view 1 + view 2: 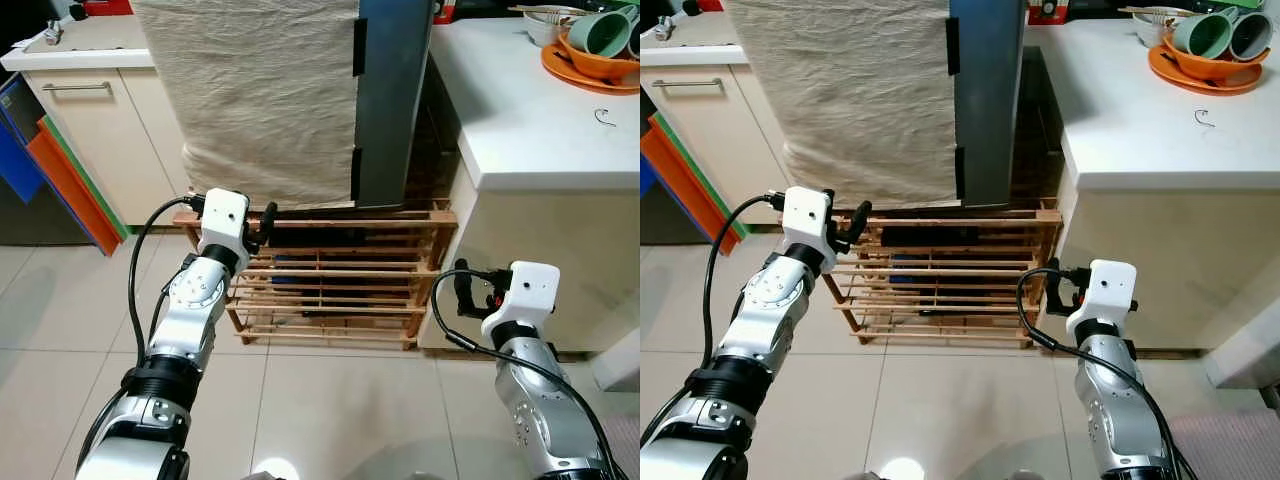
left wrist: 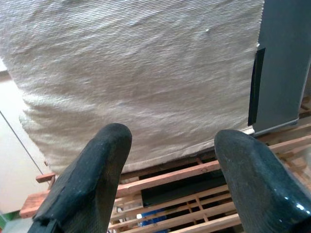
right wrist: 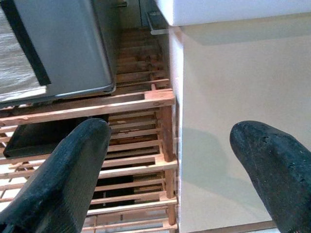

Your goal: Restocking fridge

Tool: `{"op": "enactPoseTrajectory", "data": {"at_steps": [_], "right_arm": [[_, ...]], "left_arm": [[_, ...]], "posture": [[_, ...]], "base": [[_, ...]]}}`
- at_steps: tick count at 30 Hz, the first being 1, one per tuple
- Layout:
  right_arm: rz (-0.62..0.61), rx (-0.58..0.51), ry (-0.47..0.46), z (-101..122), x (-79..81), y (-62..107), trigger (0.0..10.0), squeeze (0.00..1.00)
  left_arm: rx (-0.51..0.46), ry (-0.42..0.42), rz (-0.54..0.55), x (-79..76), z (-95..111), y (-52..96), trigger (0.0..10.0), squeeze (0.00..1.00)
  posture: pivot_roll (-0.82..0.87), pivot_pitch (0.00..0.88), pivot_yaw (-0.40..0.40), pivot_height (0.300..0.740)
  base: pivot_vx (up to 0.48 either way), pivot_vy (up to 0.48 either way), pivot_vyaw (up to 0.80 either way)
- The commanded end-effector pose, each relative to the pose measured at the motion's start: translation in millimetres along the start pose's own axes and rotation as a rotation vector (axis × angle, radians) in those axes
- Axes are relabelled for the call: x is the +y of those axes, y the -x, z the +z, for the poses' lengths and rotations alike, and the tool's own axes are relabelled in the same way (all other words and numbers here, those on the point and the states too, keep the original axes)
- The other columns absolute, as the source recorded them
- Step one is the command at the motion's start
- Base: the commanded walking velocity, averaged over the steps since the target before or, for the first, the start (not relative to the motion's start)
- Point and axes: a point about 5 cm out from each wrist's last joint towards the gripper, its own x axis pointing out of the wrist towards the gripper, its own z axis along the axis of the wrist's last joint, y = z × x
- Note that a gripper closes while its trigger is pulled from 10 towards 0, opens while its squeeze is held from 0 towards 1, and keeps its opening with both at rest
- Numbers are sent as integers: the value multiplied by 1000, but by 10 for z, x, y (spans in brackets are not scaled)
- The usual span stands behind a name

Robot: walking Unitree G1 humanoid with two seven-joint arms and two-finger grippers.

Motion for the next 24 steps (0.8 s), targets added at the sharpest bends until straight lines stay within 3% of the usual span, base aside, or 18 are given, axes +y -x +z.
{"op": "enactPoseTrajectory", "data": {"at_steps": [1,3,9,12,18,24], "right_arm": [[16,-3,-4,-11,56,-6,10000,0],[13,-5,-7,-19,55,-8,10000,0],[-16,-46,-33,-4,48,-11,10000,0],[-19,-57,-42,4,48,-4,10000,0],[-40,-45,-41,-77,-14,81,10000,0],[-44,-44,-41,-110,-17,115,10000,0]], "left_arm": [[-1,16,12,77,49,-28,10000,0],[3,23,2,64,58,-40,10000,0],[69,261,30,101,5,-11,10000,0],[88,257,41,134,-42,21,10000,0],[99,132,59,231,-45,12,10000,0],[85,105,44,258,1,12,10000,0]], "posture": [[-144,0,78,740],[-144,0,80,740],[-141,0,80,740],[-136,0,77,740],[-133,0,78,740],[-136,0,81,740]], "base": [[0,480,-800],[0,480,-800],[0,480,-800],[0,480,-800],[0,480,-800],[0,480,-800]]}}
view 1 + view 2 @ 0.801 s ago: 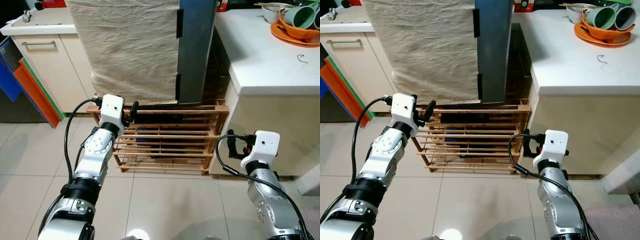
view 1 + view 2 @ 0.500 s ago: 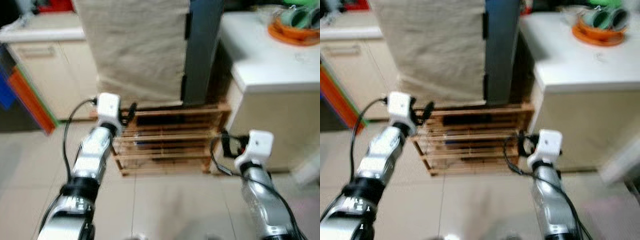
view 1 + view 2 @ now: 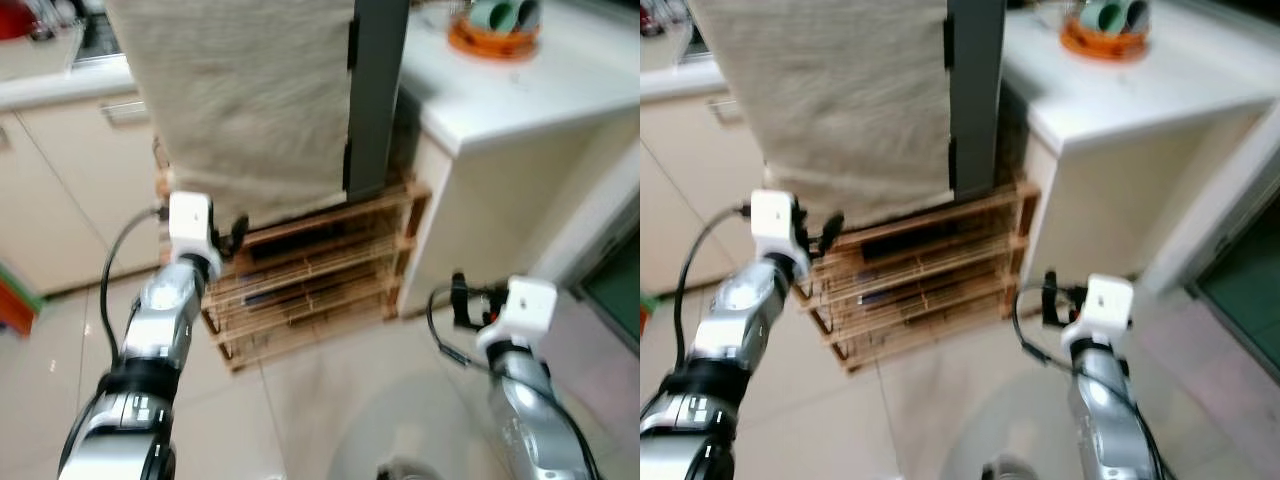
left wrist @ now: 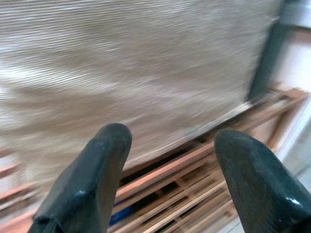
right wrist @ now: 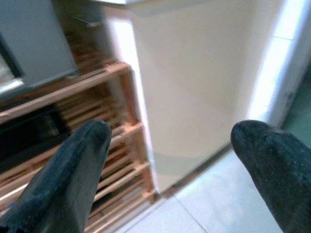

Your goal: Restocking fridge

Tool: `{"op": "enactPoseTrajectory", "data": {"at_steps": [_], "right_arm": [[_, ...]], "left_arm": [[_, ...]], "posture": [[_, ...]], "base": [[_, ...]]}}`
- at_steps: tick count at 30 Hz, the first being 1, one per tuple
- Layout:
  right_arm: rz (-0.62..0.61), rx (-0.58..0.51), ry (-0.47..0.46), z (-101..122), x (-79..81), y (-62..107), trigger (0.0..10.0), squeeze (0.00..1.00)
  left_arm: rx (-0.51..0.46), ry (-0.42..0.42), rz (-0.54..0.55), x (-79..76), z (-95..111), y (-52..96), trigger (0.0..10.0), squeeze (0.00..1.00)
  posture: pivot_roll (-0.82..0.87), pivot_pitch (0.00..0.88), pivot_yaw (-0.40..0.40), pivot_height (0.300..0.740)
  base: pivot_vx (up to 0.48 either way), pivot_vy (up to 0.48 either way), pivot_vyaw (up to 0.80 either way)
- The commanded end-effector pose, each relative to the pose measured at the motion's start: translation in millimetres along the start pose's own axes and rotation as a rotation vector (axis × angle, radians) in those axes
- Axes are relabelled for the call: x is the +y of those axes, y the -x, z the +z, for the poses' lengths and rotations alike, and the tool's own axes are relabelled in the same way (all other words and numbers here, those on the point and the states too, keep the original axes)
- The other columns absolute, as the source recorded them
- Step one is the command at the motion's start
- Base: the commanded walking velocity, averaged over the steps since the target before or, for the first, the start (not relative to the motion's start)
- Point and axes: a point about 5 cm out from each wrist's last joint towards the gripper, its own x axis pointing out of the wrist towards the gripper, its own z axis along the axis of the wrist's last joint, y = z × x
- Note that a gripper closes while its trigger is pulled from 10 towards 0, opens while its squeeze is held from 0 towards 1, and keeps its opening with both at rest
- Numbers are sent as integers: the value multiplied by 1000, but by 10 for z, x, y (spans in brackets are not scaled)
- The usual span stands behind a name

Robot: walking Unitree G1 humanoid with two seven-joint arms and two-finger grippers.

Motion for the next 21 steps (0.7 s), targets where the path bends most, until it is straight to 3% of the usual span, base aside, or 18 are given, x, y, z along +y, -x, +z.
{"op": "enactPoseTrajectory", "data": {"at_steps": [1,11,21], "right_arm": [[-1,-7,3,-1,-4,16,10000,0],[-4,-26,14,-1,-21,47,10000,0],[-12,-63,17,49,-16,49,10000,0]], "left_arm": [[-21,-38,-26,-32,56,-2,10000,0],[-96,-97,-55,-52,209,-35,10000,0],[-172,-100,-161,-182,296,29,10000,0]], "posture": [[-136,0,81,740],[-132,0,82,740],[-126,0,78,740]], "base": [[0,480,-800],[0,480,-80],[0,480,-800]]}}
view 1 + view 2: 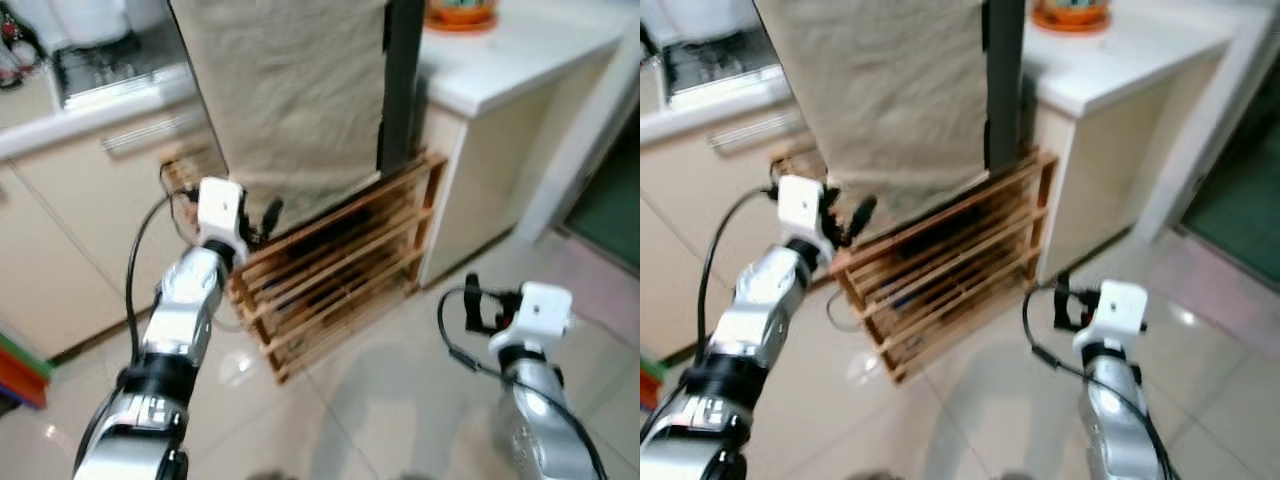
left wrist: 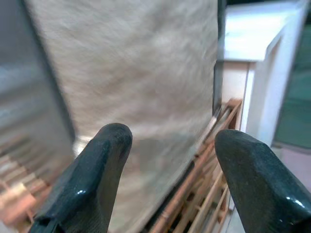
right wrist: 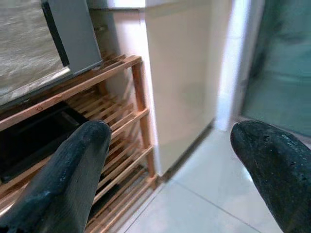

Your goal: Restocking fridge

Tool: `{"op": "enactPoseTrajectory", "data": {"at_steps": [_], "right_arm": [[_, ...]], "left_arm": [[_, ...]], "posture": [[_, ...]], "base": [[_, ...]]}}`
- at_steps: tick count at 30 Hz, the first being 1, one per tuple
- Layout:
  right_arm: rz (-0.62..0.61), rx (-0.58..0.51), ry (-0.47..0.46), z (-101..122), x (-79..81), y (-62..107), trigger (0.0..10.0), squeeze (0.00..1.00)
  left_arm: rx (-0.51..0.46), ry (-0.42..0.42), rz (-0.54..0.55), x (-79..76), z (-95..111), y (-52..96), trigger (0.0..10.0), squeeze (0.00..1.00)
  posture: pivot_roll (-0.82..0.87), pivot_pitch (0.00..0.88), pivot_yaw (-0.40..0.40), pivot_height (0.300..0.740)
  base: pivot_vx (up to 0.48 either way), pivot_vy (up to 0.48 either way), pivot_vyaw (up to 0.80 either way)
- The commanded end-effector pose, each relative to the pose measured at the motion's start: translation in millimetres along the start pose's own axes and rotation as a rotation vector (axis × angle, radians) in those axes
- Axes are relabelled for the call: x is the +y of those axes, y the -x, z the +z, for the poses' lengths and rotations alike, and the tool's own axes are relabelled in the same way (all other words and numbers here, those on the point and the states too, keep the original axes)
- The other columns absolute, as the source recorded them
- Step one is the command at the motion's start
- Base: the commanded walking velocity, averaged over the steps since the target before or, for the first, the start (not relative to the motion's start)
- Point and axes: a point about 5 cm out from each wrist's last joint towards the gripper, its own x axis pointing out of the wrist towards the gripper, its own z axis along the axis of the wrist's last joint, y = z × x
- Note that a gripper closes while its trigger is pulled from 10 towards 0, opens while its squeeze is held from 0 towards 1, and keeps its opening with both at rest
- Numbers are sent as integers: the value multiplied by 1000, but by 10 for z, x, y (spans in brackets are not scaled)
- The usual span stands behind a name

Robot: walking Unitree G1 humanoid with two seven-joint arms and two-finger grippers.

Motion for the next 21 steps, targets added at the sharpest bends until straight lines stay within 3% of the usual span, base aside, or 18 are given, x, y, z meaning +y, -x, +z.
{"op": "enactPoseTrajectory", "data": {"at_steps": [1,5,10,14,18,21], "right_arm": [[11,-61,-1,117,84,-13,10000,0],[25,-121,19,274,174,-31,10000,0],[127,-133,89,450,470,-159,10000,0],[137,-135,70,464,456,-172,10000,0],[125,-110,72,431,417,-191,10000,0],[114,-101,60,426,367,-192,10000,0]], "left_arm": [[3,-31,-11,45,17,18,10000,0],[26,-48,-44,11,-25,16,10000,0],[149,110,-46,-145,-294,34,10000,0],[128,103,-71,-300,-280,20,10000,0],[129,5,-115,-409,-288,14,10000,0],[116,7,-113,-426,-264,15,10000,0]], "posture": [[-125,0,78,740],[-126,0,80,740],[-146,0,67,740],[-156,0,43,740],[-164,0,22,740],[-164,0,17,740]], "base": [[0,480,-788],[0,480,-788],[0,192,-413],[0,0,0],[0,0,0],[0,0,0]]}}
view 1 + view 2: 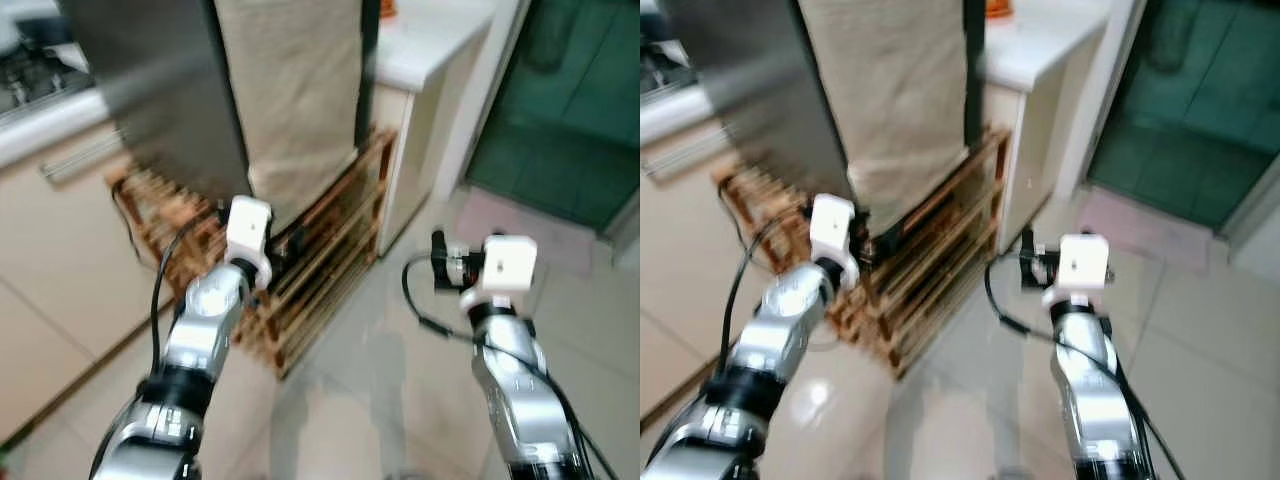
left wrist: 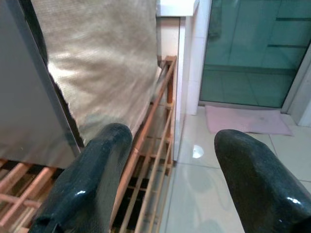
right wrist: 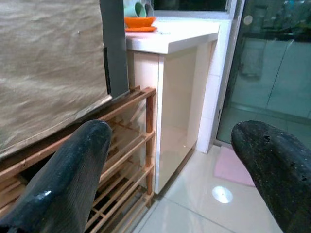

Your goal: Restocking fridge

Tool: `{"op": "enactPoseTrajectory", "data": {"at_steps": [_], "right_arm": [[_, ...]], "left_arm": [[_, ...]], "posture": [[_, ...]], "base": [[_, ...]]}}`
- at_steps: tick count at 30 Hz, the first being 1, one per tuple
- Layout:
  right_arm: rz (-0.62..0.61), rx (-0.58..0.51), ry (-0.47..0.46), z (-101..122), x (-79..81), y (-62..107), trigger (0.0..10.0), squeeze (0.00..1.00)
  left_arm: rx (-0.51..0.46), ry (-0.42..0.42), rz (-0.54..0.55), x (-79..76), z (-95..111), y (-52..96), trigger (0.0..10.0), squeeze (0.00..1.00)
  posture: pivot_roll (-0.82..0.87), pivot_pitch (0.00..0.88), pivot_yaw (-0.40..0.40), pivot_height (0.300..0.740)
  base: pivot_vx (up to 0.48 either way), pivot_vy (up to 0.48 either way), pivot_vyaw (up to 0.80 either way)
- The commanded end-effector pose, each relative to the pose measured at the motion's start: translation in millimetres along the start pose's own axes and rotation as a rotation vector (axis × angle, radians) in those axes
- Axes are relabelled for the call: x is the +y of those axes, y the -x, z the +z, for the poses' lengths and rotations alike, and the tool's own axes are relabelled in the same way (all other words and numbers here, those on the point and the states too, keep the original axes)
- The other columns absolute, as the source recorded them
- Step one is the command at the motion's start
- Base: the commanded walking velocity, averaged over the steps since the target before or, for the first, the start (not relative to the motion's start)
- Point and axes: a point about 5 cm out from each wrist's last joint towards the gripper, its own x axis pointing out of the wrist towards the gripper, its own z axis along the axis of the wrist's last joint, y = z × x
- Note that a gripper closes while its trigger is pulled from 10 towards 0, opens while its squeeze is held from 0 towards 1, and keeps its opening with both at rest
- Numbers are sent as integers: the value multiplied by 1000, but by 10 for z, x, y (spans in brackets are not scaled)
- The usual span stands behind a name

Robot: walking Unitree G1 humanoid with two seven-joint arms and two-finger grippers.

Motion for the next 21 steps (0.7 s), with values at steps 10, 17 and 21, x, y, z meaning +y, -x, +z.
{"op": "enactPoseTrajectory", "data": {"at_steps": [10,17,21], "right_arm": [[-14,32,6,-64,-70,27,10000,0],[-17,35,12,-102,-94,23,10000,0],[-30,43,15,-125,-136,13,10000,0]], "left_arm": [[-219,30,88,92,516,-36,10000,0],[-247,27,65,66,611,-46,10000,0],[-235,-29,42,19,619,-69,10000,0]], "posture": [[-155,0,17,740],[-156,0,27,740],[-150,0,32,740]], "base": [[0,186,0],[0,480,0],[0,350,0]]}}
